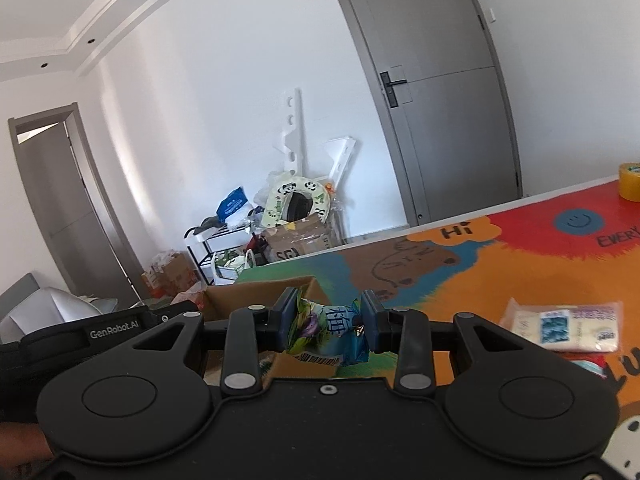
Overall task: Organize snacks
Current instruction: 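Carry both snacks over the cardboard box and open both grippers inside, then withdraw both open grippers from the box back to the table snacks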
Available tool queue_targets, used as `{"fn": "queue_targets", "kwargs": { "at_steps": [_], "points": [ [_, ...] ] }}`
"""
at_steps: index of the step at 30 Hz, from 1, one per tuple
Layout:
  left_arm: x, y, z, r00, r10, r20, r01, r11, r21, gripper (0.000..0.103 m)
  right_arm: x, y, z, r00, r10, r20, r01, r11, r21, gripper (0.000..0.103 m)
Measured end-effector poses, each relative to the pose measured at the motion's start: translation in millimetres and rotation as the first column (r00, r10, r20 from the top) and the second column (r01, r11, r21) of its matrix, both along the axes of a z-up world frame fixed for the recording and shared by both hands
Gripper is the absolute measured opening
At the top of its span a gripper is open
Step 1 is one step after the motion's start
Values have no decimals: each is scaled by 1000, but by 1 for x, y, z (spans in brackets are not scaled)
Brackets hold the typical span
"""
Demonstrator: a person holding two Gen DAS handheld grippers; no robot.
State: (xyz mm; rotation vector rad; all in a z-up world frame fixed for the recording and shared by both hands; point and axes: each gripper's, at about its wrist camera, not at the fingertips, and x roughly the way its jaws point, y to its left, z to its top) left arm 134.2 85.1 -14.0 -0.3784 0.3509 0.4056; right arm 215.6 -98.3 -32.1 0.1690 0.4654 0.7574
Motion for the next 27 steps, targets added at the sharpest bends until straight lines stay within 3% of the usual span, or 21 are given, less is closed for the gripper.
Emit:
{"fn": "queue_targets", "kwargs": {
  "at_steps": [3, 9, 20, 23, 24, 27],
  "points": [
    [3, 8, -1, 1000, -3, -7, 3, 1000, -13, 19, 2, 10, 2, 1000, 12, 4, -12, 1000, -5, 35],
    [0, 19, -4, 1000, 5, -16, -6, 999, -39, 31, 3, 30, 4, 999, 40, 4, -40, 999, -18, 35],
    [-27, 38, 4, 997, 74, 6, -74, 996, -45, 35, -1, 71, 12, 993, 120, 4, -120, 993, -21, 36],
    [-33, 44, 5, 995, 98, 4, -98, 994, -49, 37, 1, 79, 16, 988, 154, -17, -154, 988, 0, 46],
    [-34, 45, 5, 994, 106, 1, -105, 993, -50, 40, 0, 80, 16, 987, 161, -21, -161, 987, 7, 53],
    [-38, 47, 6, 993, 122, -2, -122, 991, -51, 50, -3, 76, 17, 988, 153, -15, -153, 988, 4, 55]
  ]
}}
